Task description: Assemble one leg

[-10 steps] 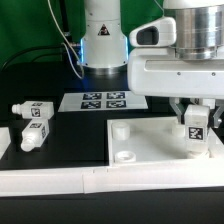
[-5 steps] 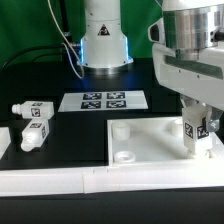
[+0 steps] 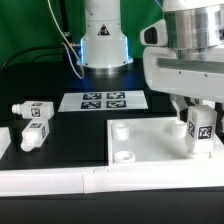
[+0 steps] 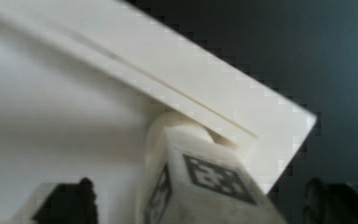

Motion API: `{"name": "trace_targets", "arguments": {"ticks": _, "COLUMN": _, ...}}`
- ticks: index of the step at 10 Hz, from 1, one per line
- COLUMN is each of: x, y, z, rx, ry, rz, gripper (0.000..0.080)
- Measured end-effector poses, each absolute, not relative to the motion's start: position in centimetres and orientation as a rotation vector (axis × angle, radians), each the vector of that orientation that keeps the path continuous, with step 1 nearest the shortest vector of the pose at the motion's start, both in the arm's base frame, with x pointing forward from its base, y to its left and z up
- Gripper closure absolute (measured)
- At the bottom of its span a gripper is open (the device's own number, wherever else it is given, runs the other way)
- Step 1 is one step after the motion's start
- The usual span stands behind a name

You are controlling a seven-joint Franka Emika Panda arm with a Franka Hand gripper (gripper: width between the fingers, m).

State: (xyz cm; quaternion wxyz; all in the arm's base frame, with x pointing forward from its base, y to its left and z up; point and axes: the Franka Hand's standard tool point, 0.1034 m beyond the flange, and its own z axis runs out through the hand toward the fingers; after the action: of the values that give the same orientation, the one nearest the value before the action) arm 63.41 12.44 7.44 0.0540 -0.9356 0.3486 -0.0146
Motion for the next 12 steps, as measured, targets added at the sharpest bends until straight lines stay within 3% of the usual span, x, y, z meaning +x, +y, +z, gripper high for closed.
{"name": "trace_targets", "arguments": {"ticks": 3, "x": 63.4, "y": 12.4, "z": 7.4, "rx": -2.947, "ry": 0.757, "rz": -0.071, "gripper": 0.0153}}
{"name": "trace_targets", "arguments": {"ticks": 6, "x": 63.9, "y": 12.5, "z": 7.4, "rx": -3.122, "ry": 0.012, "rz": -0.111, "gripper": 0.0151}}
{"name": "trace_targets", "arguments": {"ticks": 8, "x": 64.4, "y": 12.1, "z": 7.5, "rx": -3.123, "ry": -0.069, "rz": -0.131, "gripper": 0.0151}}
{"name": "trace_targets", "arguments": {"ticks": 9, "x": 64.3, "y": 12.2, "z": 7.5, "rx": -3.123, "ry": -0.019, "rz": -0.129, "gripper": 0.0291}}
{"name": "trace_targets", "arguments": {"ticks": 10, "x": 64.3, "y": 12.2, "z": 7.4, "rx": -3.124, "ry": -0.024, "rz": -0.128, "gripper": 0.0291}}
{"name": "trace_targets", "arguments": {"ticks": 11, "x": 64.3, "y": 12.2, "z": 7.4, "rx": -3.121, "ry": 0.03, "rz": -0.127, "gripper": 0.0432}}
{"name": "trace_targets", "arguments": {"ticks": 12, "x": 64.3, "y": 11.8, "z": 7.4, "rx": -3.117, "ry": 0.184, "rz": -0.124, "gripper": 0.051}}
